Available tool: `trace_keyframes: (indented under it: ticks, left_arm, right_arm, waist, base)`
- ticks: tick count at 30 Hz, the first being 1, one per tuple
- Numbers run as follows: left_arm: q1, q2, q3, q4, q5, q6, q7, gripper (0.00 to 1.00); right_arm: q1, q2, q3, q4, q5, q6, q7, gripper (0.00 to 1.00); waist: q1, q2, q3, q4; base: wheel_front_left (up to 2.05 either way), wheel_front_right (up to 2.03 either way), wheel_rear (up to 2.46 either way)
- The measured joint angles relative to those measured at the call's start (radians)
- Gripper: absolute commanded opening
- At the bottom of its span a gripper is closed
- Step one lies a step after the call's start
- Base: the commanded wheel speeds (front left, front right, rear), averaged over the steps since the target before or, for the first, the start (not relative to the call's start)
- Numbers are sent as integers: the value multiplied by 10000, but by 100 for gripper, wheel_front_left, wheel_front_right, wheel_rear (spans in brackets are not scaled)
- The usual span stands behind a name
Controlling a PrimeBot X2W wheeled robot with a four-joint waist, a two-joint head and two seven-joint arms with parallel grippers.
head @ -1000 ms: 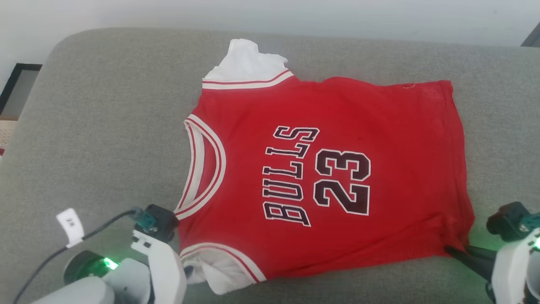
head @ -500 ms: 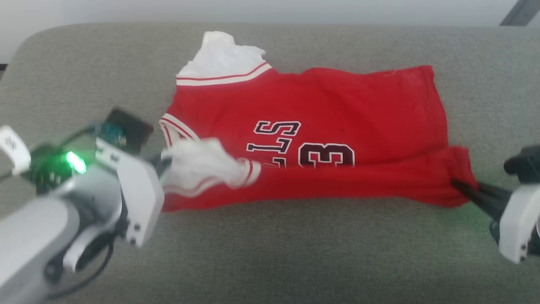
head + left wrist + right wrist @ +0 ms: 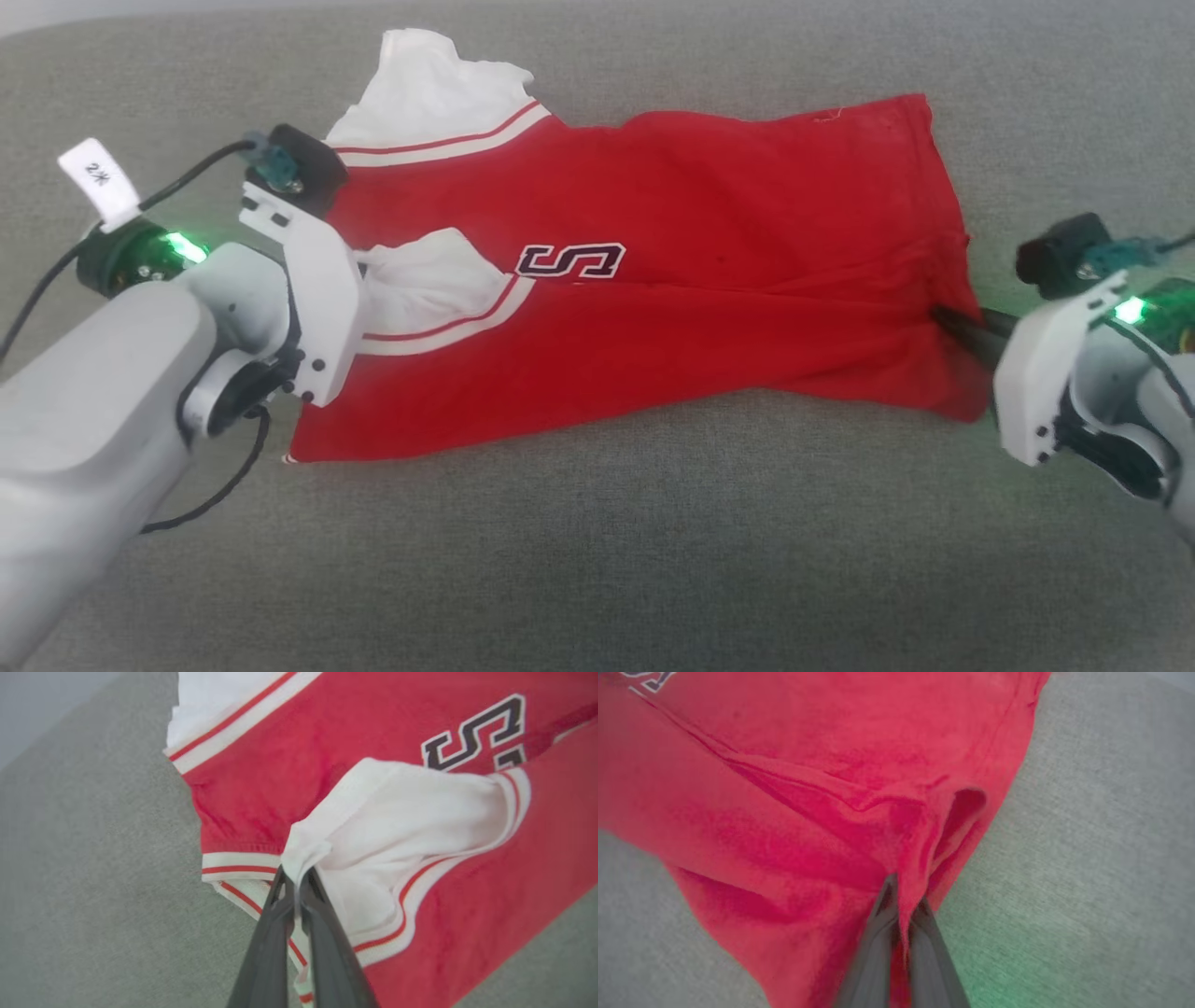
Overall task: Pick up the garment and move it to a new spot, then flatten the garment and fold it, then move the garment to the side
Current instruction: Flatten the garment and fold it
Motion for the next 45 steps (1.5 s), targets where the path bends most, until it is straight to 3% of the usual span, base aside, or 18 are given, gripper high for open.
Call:
trace_keyframes:
  ticks: [7,8,10,12,13,14,15,19,21,27,30,31,35,39,45]
  left_arm:
    - [-202,-1011,-203,2238,-385,-708,-23,1]
    - [-221,-1124,-234,2537,-410,-757,19,7]
    - [-248,-1287,-209,2997,-485,-867,35,26]
    - [-295,-1438,-155,3315,-587,-940,0,55]
    - [-318,-1482,-136,3428,-619,-991,-10,84]
    - [-362,-1499,-144,3478,-621,-1055,-46,99]
    - [-411,-1503,-119,3499,-627,-1080,-100,100]
    - [-515,-1430,-104,3373,-662,-1089,-86,100]
    - [-515,-1256,-111,2991,-662,-949,98,100]
    - [48,-646,-107,1561,-959,-247,815,100]
    - [529,-282,-136,717,-1183,211,1266,100]
    - [529,-282,-136,717,-1183,211,1266,100]
    - [1112,198,-90,-337,-1415,903,1561,100]
    - [1685,690,-125,-1049,-1605,1557,1962,100]
    - [2225,917,-21,-1083,-1822,2021,1914,100]
  right_arm:
    - [-593,485,445,566,188,0,627,0]
    - [-673,523,502,612,199,0,706,5]
    - [-772,583,606,660,293,0,798,26]
    - [-856,591,694,650,370,-2,871,46]
    - [-878,566,734,621,395,-2,876,73]
    - [-879,522,767,575,395,-2,826,93]
    - [-879,458,763,539,395,-2,731,100]
    - [-879,109,571,226,391,-2,69,100]
    - [-836,-88,190,79,128,-2,-805,100]
    - [-106,-40,-1348,282,-880,0,-3062,100]
    - [471,299,-2688,585,-1555,-2,-3733,100]
    - [471,299,-2688,585,-1555,-2,-3733,100]
    - [1441,1070,-4959,368,-2865,-2,-3916,100]
    - [2826,2113,-7145,-915,-4405,-2,-3942,100]
    - [4825,3513,-8763,-2602,-5822,-2,-3929,100]
  waist:
    - [0,0,122,-98]
    - [0,0,118,-102]
    - [0,0,85,-109]
    - [0,0,20,-113]
    - [0,0,-26,-111]
    - [0,0,-76,-103]
    - [0,0,-131,-91]
    - [0,0,-371,-14]
    - [0,0,-558,56]
    - [0,0,-907,109]
    - [0,0,-1052,82]
    - [0,0,-1052,82]
    - [0,0,-1138,-51]
    - [0,0,-1152,-227]
    - [0,0,-1064,-498]
  base:
    - [0,0,0]
    - [0,0,0]
    - [0,0,0]
    - [0,0,0]
    - [0,0,0]
    - [0,0,0]
    - [0,0,0]
    - [0,0,0]
    - [0,0,0]
    - [0,0,0]
    - [0,0,0]
    - [0,0,0]
    - [0,0,0]
    - [0,0,0]
    - [0,0,0]
